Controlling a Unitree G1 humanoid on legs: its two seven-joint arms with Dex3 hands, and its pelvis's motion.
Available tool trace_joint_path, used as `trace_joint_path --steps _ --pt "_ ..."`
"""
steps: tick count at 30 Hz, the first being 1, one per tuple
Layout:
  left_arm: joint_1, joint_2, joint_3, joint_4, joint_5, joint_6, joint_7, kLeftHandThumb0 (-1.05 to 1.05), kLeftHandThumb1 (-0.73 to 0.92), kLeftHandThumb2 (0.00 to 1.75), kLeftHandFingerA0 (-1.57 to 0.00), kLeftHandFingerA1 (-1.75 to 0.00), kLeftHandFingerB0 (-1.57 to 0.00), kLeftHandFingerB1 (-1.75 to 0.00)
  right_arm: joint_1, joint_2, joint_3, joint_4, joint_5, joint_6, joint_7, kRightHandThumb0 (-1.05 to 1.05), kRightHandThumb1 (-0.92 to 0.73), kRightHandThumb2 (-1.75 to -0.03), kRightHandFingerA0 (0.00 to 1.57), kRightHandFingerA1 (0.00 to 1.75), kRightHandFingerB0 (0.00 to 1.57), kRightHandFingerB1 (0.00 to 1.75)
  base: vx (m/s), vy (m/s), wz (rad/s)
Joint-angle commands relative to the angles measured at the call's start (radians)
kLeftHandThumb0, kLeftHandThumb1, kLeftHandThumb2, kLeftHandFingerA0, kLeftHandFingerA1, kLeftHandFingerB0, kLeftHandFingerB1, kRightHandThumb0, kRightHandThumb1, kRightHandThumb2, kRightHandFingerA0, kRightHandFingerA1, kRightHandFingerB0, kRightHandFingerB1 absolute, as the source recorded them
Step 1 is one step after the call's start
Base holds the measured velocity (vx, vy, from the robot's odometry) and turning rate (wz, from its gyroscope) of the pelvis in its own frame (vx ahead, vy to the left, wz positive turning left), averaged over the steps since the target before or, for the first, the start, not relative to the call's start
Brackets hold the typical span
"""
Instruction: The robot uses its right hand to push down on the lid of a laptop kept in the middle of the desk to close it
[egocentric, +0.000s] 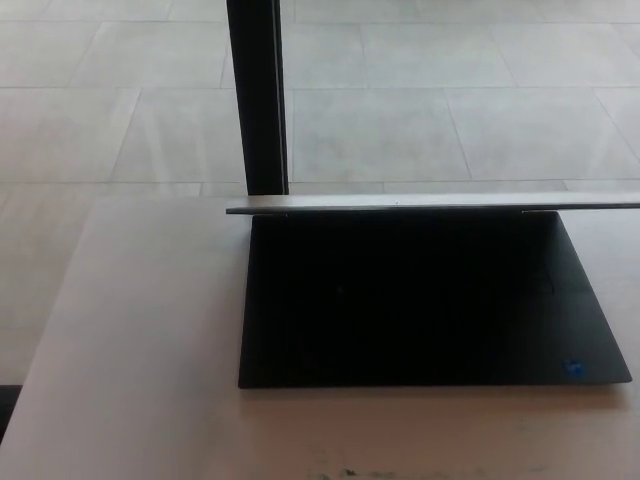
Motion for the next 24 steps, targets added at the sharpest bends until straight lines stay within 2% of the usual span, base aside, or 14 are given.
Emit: trace_joint_path --steps 1,2,4,5,9,10,11,14,16,17,23,24 --pt "-0.005 0.040 0.035 -0.018 -0.086 0.054 0.001 -1.05 0.92 0.89 -0.28 -0.93 -0.19 -0.69 -0.236 -0.109 0.379 -0.061 -0.293 -0.065 0.165 -0.97 -0.79 -0.87 0.33 0.51 0.27 0.36 0.00 0.000 0.00" --pt "-0.008 0.045 0.033 -0.005 -0.086 0.049 -0.007 -1.04 0.92 0.93 -0.27 -0.94 -0.17 -0.70 -0.283 -0.089 0.462 -0.039 -0.351 -0.101 0.190 -0.95 -0.78 -0.85 0.30 0.48 0.26 0.35 0.00 0.000 0.00" --pt "-0.007 0.045 0.034 -0.005 -0.089 0.048 -0.009 -1.04 0.92 0.93 -0.27 -0.94 -0.17 -0.70 -0.296 -0.089 0.490 -0.028 -0.365 -0.119 0.191 -0.95 -0.78 -0.85 0.30 0.48 0.26 0.35 0.00 0.000 0.00" --pt "-0.012 0.046 0.039 0.002 -0.095 0.051 -0.009 -1.03 0.92 0.95 -0.25 -0.90 -0.16 -0.68 -0.324 -0.071 0.557 -0.020 -0.421 -0.146 0.207 -0.88 -0.92 -0.71 0.24 0.46 0.27 0.31 0.00 0.000 0.00" --pt "-0.009 0.044 0.038 -0.011 -0.100 0.062 -0.004 -1.05 0.92 0.90 -0.24 -0.92 -0.16 -0.70 -0.357 -0.042 0.688 0.001 -0.488 -0.155 0.236 -0.85 -0.92 -0.72 0.23 0.44 0.25 0.29 -0.01 -0.003 0.02" --pt "-0.009 0.045 0.037 -0.010 -0.099 0.063 -0.003 -1.05 0.92 0.91 -0.25 -0.90 -0.16 -0.69 -0.354 -0.025 0.714 0.023 -0.484 -0.168 0.243 -0.90 -0.75 -0.88 0.20 0.47 0.24 0.37 0.00 0.000 0.00" --pt "-0.006 0.045 0.033 -0.017 -0.095 0.069 0.003 -1.05 0.92 0.91 -0.26 -0.90 -0.17 -0.70 -0.353 -0.022 0.745 0.039 -0.506 -0.186 0.246 -0.83 -0.92 -0.71 0.21 0.43 0.25 0.29 0.00 0.000 0.00" --pt "0.010 0.028 0.041 -0.029 -0.106 0.066 0.007 -1.05 0.92 0.88 -0.27 -0.94 -0.20 -0.70 -0.340 -0.007 0.848 0.086 -0.560 -0.194 0.257 -0.87 -0.92 -0.73 0.13 0.44 0.20 0.32 0.00 0.000 0.00" --pt "0.007 0.032 0.032 -0.013 -0.092 0.051 0.009 -1.05 0.92 0.88 -0.30 -0.95 -0.22 -0.70 -0.327 -0.004 0.896 0.105 -0.586 -0.196 0.249 -0.89 -0.92 -0.75 0.15 0.46 0.21 0.32 0.00 0.000 0.00" --pt "0.011 0.033 0.027 -0.015 -0.089 0.047 0.001 -1.04 0.92 0.92 -0.27 -0.94 -0.21 -0.72 -0.314 0.007 0.920 0.132 -0.596 -0.198 0.238 -0.89 -0.92 -0.75 0.18 0.47 0.21 0.31 0.00 0.000 0.00" --pt "0.012 0.032 0.034 -0.022 -0.100 0.050 -0.003 -1.05 0.92 0.89 -0.27 -0.96 -0.19 -0.73 -0.305 0.020 0.995 0.208 -0.614 -0.218 0.189 -0.91 -0.92 -0.74 0.19 0.48 0.20 0.32 0.00 0.000 0.00" --pt "0.011 0.030 0.032 -0.021 -0.097 0.048 0.006 -1.04 0.92 0.91 -0.27 -0.96 -0.22 -0.75 -0.280 0.012 1.022 0.213 -0.635 -0.221 0.176 -0.86 -0.92 -0.72 0.19 0.49 0.22 0.32 0.00 0.000 0.00"
